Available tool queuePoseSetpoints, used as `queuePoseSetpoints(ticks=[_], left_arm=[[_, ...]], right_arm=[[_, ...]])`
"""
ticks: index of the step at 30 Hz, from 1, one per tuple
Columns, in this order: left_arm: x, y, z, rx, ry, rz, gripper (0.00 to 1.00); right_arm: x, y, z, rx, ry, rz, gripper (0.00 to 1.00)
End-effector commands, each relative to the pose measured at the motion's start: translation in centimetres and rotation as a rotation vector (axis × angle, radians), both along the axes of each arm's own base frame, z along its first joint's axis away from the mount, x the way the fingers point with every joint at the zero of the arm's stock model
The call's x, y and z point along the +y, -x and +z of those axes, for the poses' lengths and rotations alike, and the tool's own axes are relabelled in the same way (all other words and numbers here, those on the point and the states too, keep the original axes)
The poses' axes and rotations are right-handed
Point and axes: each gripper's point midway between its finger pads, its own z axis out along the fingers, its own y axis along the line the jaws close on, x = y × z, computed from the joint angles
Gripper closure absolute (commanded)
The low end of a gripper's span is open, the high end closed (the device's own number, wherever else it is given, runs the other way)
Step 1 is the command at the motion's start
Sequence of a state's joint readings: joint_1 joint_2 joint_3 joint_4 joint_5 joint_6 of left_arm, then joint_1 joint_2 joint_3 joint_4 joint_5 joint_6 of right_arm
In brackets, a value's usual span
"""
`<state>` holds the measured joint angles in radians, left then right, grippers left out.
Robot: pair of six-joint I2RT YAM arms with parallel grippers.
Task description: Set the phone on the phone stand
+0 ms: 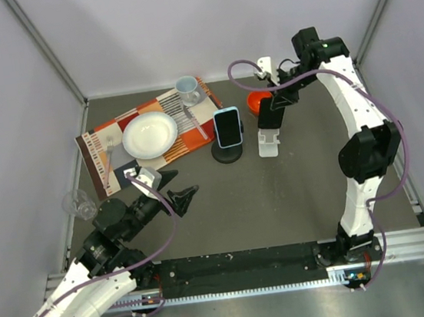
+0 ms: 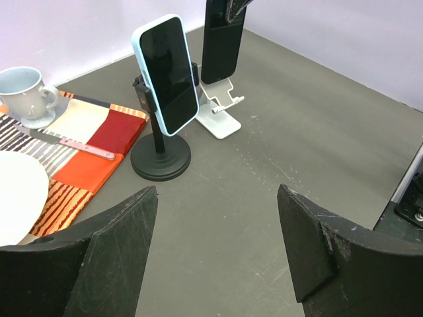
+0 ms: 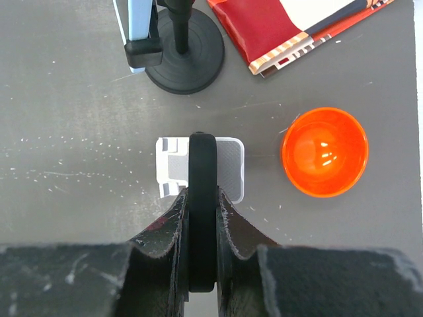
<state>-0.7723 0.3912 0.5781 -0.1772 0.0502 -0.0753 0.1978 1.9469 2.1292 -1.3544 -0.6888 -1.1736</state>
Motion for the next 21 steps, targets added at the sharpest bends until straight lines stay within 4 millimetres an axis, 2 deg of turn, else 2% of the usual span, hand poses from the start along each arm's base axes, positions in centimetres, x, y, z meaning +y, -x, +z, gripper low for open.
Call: queuePoseSetpoints(ticks=[1,12,21], left_arm=[[-0.2,-0.4,0.9,-0.038,0.022,0.004,0.22],[-0.2,-0.5,0.7,-0.034,0.016,0.008,0.22],[-0.2,-0.5,0.6,-0.036,0.014,0.008,0.22]], right_arm=[[1.1,2.4,0.9,0.068,-0.05,0.057,1.0],[1.0,3.5,-1.7,0.157,-0.029,0.054,1.0],[0.7,3.9,-2.9,0.185,-0.01,0.053,1.0]])
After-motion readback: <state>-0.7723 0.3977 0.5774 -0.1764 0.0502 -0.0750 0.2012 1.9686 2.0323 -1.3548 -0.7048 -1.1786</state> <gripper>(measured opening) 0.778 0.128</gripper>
